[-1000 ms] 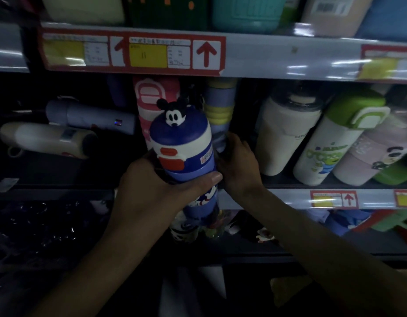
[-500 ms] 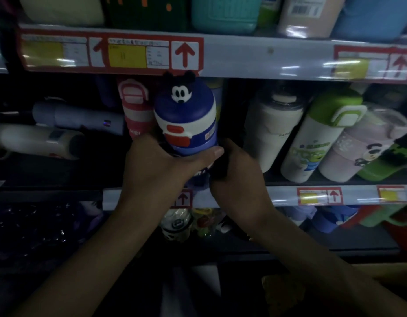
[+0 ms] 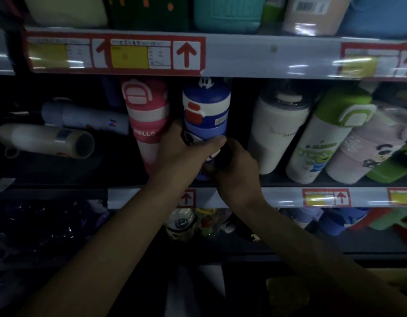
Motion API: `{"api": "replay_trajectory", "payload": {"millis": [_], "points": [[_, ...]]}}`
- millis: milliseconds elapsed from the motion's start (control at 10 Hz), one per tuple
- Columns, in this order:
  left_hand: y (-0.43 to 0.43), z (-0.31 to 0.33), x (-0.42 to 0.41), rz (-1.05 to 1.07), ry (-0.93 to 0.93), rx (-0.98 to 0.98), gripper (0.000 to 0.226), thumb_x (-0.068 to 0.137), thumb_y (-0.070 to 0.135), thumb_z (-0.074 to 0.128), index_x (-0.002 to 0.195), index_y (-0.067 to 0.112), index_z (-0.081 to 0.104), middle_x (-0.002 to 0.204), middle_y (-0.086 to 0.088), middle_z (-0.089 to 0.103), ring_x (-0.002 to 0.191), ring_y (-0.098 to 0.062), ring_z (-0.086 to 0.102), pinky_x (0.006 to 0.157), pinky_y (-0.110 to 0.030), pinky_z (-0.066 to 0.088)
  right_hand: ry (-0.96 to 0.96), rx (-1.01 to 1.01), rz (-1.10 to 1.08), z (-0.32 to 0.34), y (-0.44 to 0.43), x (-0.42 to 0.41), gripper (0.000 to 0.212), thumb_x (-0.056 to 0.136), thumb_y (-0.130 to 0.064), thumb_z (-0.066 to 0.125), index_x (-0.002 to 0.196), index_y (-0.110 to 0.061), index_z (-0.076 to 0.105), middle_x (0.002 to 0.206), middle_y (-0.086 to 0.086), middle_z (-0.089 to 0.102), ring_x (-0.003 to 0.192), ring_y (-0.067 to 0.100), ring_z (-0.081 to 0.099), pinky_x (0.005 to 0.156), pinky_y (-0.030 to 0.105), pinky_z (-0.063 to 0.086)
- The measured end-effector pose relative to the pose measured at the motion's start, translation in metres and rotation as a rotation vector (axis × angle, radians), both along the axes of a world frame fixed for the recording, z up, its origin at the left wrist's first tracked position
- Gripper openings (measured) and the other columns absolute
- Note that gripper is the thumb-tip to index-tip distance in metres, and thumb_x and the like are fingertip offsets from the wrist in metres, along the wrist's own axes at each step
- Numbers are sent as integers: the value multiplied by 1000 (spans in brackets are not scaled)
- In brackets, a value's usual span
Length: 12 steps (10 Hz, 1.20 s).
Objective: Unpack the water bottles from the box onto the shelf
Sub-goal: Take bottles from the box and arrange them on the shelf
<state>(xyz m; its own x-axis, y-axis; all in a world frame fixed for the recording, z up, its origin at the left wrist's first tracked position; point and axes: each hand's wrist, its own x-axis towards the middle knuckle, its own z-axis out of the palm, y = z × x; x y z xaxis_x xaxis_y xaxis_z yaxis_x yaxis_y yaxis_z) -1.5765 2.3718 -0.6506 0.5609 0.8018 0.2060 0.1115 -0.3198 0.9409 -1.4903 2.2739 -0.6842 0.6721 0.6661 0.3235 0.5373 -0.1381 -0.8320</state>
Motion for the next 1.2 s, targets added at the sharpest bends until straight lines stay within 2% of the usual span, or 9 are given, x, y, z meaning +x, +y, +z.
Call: {"api": "replay_trajectory", "payload": {"millis": [100,200,300,400,500,700,800,1000,1200], "points": [[-8,-1,-1,-44,16,-60,39,86,35,79,118,21,63,109,5,72,105,-15,70,85,-27,54,2,-8,-12,2,1,3,41,82,-20,81,118,-20,62,103,-11,68,91,5,63,76,19,50],[-4,-13,-5,-35,35,-96,36,90,34,76,120,19,64,113,2,72,109,-18,69,89,-31,53,44,0,-13,2,2,6,39,82,-17,81,118,-20,65,97,-17,67,87,-1,63,73,10,49],[-1,-21,-11,-26,67,-147,54,90,38,75,138,23,55,133,6,61,123,-13,60,99,-34,48,95,-5,-17,0,5,9,39,83,-16,80,119,-19,66,98,-17,69,86,-5,63,66,0,45],[-3,-24,-18,-66,44,-164,48,94,30,71,138,19,56,135,3,61,120,-13,60,97,-34,50,104,-7,-46,-2,7,11,44,81,-19,82,123,-19,67,109,-10,73,96,3,67,65,-3,43],[-1,-27,-22,-60,74,-210,48,94,28,72,138,18,56,131,0,64,114,-16,64,90,-36,54,116,-2,-78,-4,7,10,53,80,-23,83,128,-17,60,114,-9,70,101,6,65,67,0,44],[2,-38,-17,-25,128,-92,32,93,15,69,125,18,65,114,2,70,100,-4,65,78,-19,48,130,-40,-132,-8,5,9,43,77,-21,82,115,-15,62,103,-7,70,96,13,67,79,31,57],[0,-43,-18,-5,120,-8,30,94,17,69,124,19,66,114,7,71,99,2,65,79,-13,48,140,-30,-145,-12,4,8,41,77,-27,83,113,-18,67,102,-8,74,94,9,69,81,32,59],[-7,-52,-12,125,177,132,29,91,31,70,119,25,67,106,8,75,97,-10,71,84,-42,60,106,-28,-156,-16,5,5,33,87,-27,78,118,-18,70,108,-6,75,101,11,69,88,34,58],[-10,-53,-10,147,226,189,27,88,33,69,114,27,70,105,7,77,97,-12,72,81,-44,60,116,-37,-163,-14,5,2,27,90,-23,75,116,-19,71,105,-5,75,98,12,69,87,33,57]]}}
